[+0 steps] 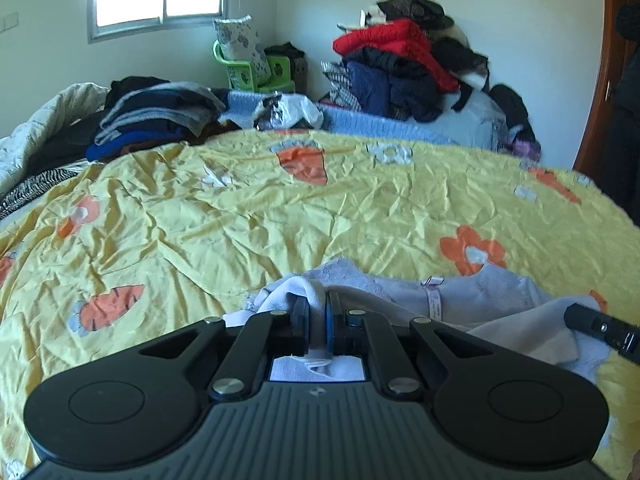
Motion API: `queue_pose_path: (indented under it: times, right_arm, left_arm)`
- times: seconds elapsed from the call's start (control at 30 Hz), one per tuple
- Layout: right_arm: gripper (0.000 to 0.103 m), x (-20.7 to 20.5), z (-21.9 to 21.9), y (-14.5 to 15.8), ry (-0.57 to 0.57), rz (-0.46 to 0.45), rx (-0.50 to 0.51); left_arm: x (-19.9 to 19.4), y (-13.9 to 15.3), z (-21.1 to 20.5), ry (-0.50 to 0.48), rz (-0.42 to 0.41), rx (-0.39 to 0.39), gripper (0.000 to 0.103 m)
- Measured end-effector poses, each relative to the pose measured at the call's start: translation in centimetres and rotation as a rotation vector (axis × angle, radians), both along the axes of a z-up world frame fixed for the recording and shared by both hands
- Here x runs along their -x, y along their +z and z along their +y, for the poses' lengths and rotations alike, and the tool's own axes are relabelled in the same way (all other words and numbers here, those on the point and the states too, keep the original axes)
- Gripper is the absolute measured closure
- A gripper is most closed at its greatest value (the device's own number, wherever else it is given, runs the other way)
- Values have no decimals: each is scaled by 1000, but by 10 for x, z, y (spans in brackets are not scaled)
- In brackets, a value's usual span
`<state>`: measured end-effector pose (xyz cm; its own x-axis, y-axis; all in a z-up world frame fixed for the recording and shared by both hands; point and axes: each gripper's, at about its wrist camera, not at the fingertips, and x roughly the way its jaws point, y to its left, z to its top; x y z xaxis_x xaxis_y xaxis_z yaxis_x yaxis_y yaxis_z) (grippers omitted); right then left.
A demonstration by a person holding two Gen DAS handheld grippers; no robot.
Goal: Fold small clothes
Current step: 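Lower the held hem onto the collar with both tools, then open both tools to release the hem on the collar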
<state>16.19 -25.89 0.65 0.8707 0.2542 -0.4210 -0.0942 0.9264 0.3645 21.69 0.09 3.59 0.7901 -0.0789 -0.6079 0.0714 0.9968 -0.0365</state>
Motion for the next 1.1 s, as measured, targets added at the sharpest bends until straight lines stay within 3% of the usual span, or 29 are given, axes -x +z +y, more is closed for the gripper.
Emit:
queue_pose_path:
  times: [0.37,0.63,0.87,1.1]
  right_arm:
    - [92,-47,-19,-33,-33,113,-98]
    - [87,-75,-34,-48,-40,179,-221]
    - [57,-90,-42,-49,-35,199,-317]
    - [48,-96,-54,-39,-68,148,-333]
  left_arm:
    - [-48,-32,-4,10,115,7,96]
    - [-73,-43,4,9,197,63,95]
    - [-83,-41,20,13,264,158,94]
    - [-97,-34,40,52,316,309,94]
